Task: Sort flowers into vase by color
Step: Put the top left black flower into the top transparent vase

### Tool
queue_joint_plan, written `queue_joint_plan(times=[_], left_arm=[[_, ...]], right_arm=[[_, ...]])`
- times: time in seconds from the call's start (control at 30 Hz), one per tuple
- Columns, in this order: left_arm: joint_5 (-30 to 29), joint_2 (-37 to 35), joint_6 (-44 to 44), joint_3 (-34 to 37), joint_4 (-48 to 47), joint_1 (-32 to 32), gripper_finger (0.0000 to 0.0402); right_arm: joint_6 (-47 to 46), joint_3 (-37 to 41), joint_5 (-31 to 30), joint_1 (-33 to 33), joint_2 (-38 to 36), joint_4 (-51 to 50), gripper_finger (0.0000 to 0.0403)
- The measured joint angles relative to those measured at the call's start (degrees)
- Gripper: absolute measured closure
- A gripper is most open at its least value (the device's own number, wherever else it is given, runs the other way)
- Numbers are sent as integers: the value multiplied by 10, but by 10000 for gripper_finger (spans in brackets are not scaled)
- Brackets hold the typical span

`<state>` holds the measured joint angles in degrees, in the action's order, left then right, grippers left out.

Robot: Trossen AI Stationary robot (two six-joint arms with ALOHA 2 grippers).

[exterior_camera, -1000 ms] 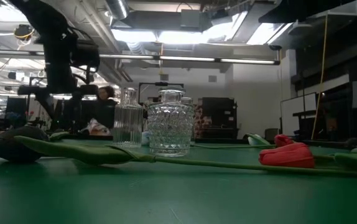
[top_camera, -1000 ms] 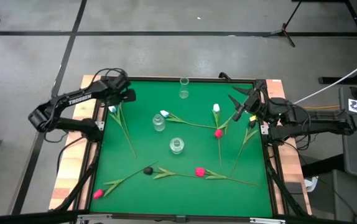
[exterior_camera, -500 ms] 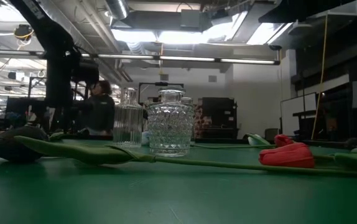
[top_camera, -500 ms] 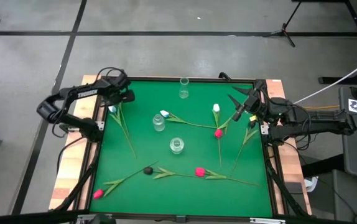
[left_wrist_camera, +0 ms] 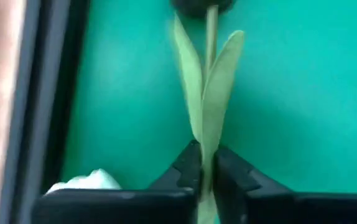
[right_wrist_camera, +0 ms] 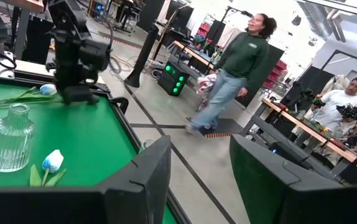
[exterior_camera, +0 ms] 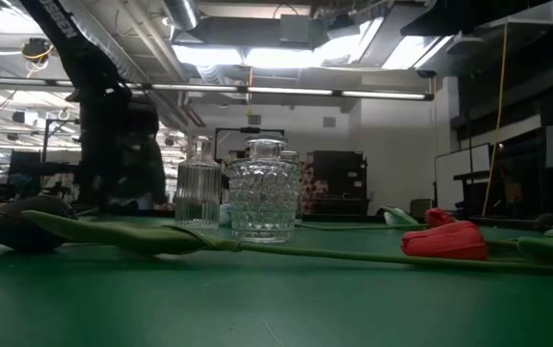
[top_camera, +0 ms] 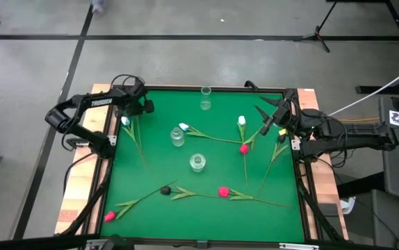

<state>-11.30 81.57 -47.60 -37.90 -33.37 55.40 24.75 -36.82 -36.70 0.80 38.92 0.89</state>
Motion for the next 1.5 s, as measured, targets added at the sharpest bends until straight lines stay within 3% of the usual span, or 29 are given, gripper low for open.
queue_joint_plan(times=[0.23, 0.53, 0.83, 1.0, 1.13, 1.5], left_arm=[[31, -86, 18, -2, 68, -25, 394], [29, -264, 57, -7, 242, -130, 397], [-71, -356, 206, -8, 424, -261, 398], [-112, -329, 337, -8, 579, -280, 398], [-112, -270, 360, -9, 708, -266, 399], [-24, -48, 390, -145, 734, -237, 399]], right_arm=[[0, 0, -14, 0, 0, -14, 237], [0, 0, -43, 0, 0, -16, 237], [0, 0, -45, 0, 0, -25, 237], [1, 0, -55, 0, 0, -25, 237], [1, 0, -78, 0, 0, -25, 237], [-8, 0, -94, 0, 29, -22, 237]])
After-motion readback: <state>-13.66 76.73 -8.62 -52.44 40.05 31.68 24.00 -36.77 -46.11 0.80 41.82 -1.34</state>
